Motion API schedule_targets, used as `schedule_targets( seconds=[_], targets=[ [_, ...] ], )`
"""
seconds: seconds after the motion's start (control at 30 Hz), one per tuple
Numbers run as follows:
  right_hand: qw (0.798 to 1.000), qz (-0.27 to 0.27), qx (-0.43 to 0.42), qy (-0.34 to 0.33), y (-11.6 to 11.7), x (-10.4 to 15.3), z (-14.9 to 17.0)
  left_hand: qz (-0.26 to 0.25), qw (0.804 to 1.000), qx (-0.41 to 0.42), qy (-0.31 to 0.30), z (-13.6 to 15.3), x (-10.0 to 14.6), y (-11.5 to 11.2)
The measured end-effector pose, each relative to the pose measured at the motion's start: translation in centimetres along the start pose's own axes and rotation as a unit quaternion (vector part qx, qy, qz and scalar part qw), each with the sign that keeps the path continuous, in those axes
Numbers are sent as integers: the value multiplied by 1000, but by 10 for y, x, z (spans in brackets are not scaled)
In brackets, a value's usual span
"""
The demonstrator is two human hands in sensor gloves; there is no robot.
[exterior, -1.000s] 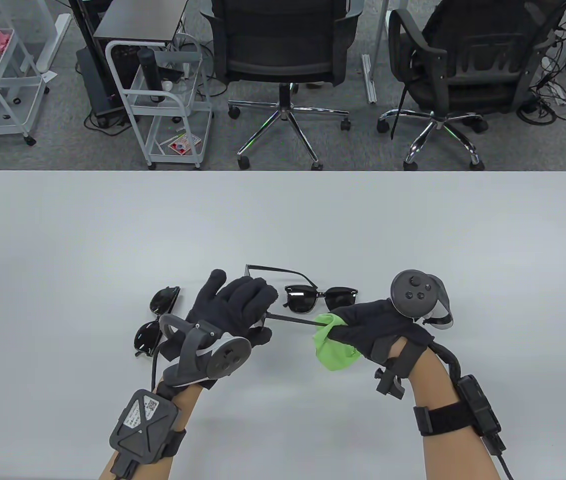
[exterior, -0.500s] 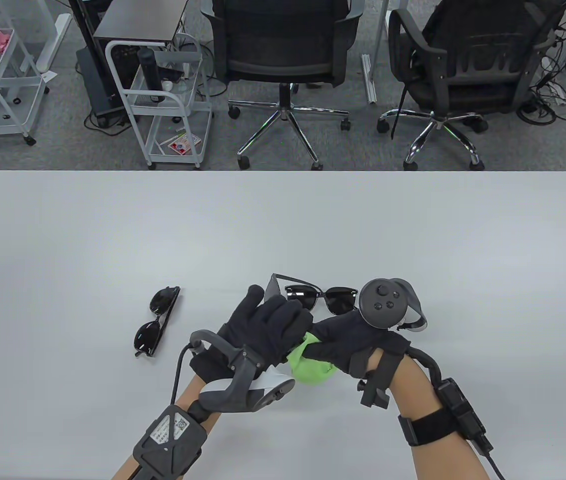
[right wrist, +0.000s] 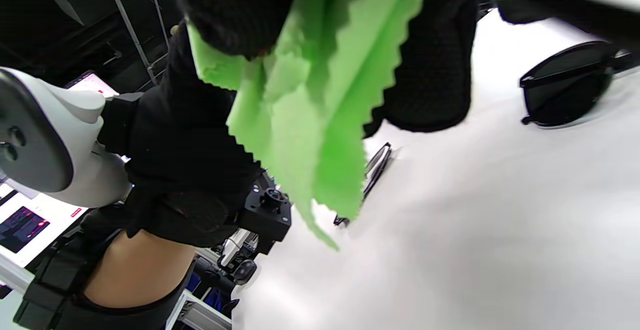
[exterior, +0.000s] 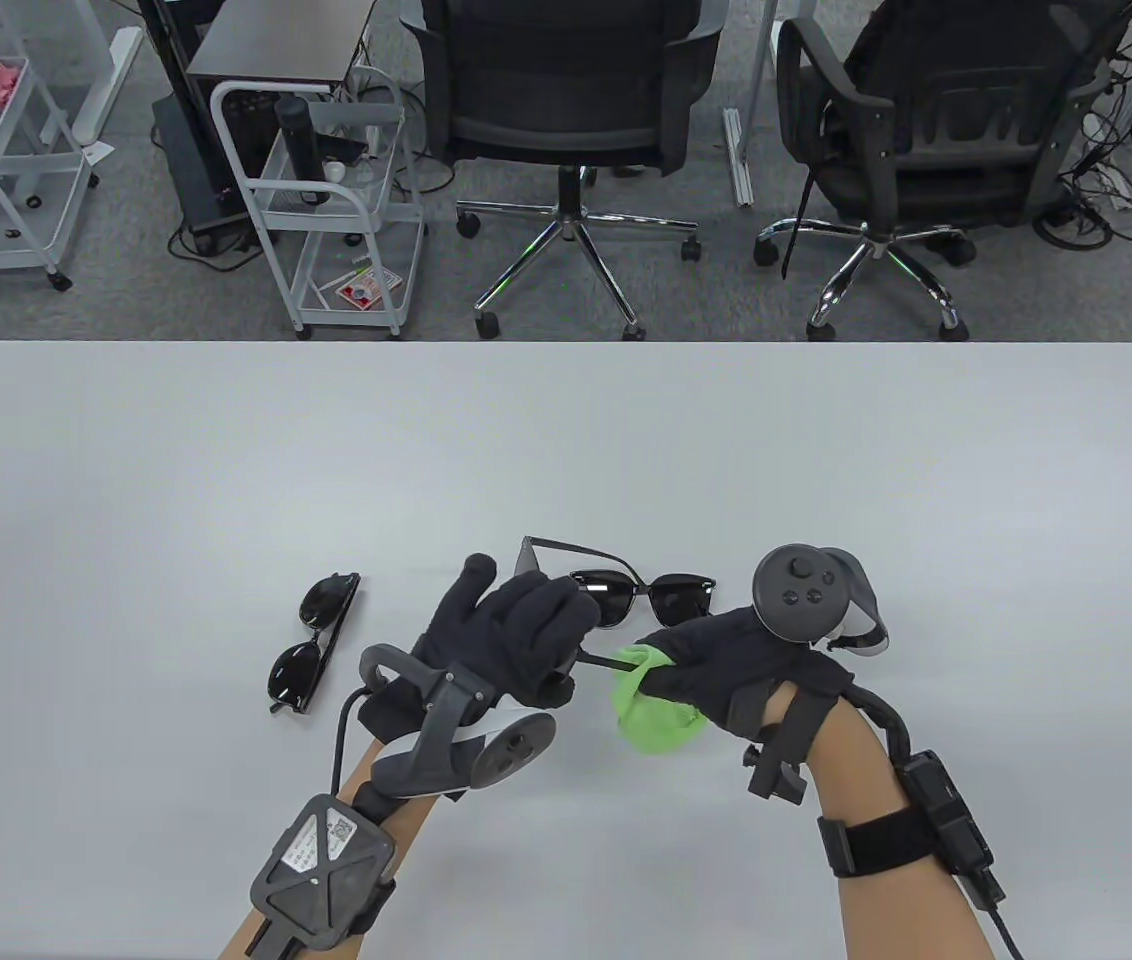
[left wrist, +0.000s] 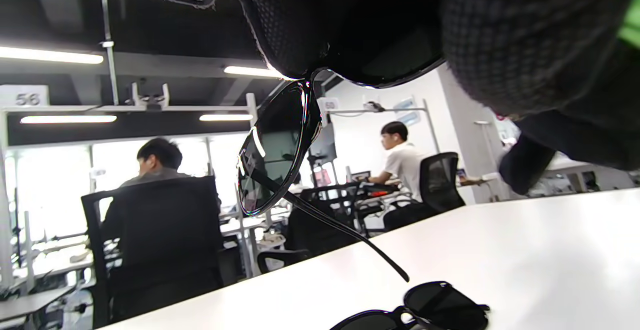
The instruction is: Dust sunglasses
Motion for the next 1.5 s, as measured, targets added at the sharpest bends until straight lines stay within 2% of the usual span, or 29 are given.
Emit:
schedule_targets(
  seconds=[0.13,0.23,0.3,0.4,0.47,0.57,0.67,0.73,0.8,0.87,0.97,1.2,1.27,1.37,1.5],
  targets=[
    [1000,18,-17,15,-7,7,13,14,999,30,40,24,4,-8],
    [999,27,-19,15,-8,6,13,20,997,49,48,27,4,-12],
    [999,48,-5,14,-11,6,10,21,997,54,52,29,4,-11],
    [994,106,29,7,-22,10,2,37,989,132,55,36,5,-14],
    [983,173,60,-7,-32,15,-8,48,982,171,66,40,5,-18],
    [948,269,164,-46,-43,24,-40,86,963,236,99,49,6,-32],
    [910,311,260,-86,-38,27,-71,103,938,296,149,61,11,-45],
    [898,303,301,-109,-27,22,-87,119,913,343,185,68,15,-55],
    [888,280,342,-125,-9,14,-98,131,873,415,222,75,23,-68],
    [888,245,368,-128,9,4,-101,129,839,462,256,80,29,-76],
    [878,206,412,-129,31,-7,-101,122,811,500,278,85,34,-80],
    [862,137,472,-124,65,-22,-96,115,778,544,294,88,38,-86],
    [861,121,478,-123,72,-25,-93,116,775,547,294,88,38,-87],
    [874,93,464,-114,79,-30,-87,114,774,548,296,89,39,-87],
    [901,35,422,-97,88,-36,-79,94,755,571,310,96,42,-87]
  ],
)
Point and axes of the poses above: the tracker on the back of each hand, its own z axis roughly to the little-finger side, its own x axis roughly from the fingertips to the wrist, y = z × x, the point moved 5 cm from there along -x, roughly from the wrist to the fingertips, and after that the axes turned 5 degrees about -y, right-handed, at the moved point
